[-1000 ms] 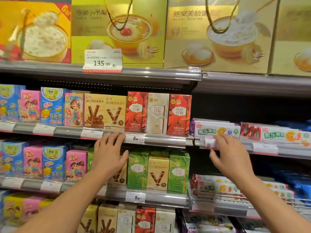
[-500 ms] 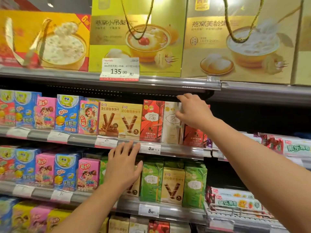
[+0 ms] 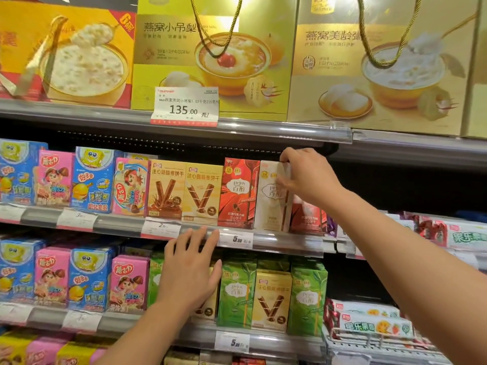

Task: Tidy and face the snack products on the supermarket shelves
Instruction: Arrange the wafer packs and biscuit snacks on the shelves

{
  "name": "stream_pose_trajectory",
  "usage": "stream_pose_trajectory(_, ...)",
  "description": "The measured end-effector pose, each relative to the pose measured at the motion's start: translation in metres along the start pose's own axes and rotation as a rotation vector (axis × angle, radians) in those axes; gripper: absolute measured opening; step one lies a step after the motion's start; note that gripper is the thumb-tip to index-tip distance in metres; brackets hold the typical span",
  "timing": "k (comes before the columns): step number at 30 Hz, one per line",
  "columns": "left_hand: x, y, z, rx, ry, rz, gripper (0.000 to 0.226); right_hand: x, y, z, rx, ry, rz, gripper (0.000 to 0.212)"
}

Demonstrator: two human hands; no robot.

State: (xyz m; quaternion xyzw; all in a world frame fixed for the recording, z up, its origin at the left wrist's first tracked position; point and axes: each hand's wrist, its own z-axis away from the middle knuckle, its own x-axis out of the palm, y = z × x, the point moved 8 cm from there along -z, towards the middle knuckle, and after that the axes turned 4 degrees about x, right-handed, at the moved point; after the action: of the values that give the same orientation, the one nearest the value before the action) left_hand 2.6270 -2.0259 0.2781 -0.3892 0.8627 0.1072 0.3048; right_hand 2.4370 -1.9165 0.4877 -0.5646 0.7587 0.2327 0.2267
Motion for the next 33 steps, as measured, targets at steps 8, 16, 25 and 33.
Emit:
stream_pose_trajectory(8, 0.000, 0.002, 0.000, 0.001, 0.030, -0.017, 0.061, -0.015, -0.001, -0.001, -0.027, -0.072, -0.113, 0.046)
stream_pose_trajectory(16, 0.004, 0.002, 0.001, -0.019, 0.031, -0.019, 0.060, -0.054, 0.008, 0.008, -0.044, 0.020, -0.356, 0.039)
stream_pose_trajectory(25, 0.000, 0.004, 0.003, -0.054, -0.021, 0.018, 0.066, -0.088, 0.027, 0.044, -0.072, 0.065, -0.476, 0.032)
stream_pose_trajectory(33, -0.002, 0.005, -0.001, -0.090, -0.101, 0.034, 0.069, -0.064, 0.030, 0.058, -0.077, 0.072, -0.515, 0.031)
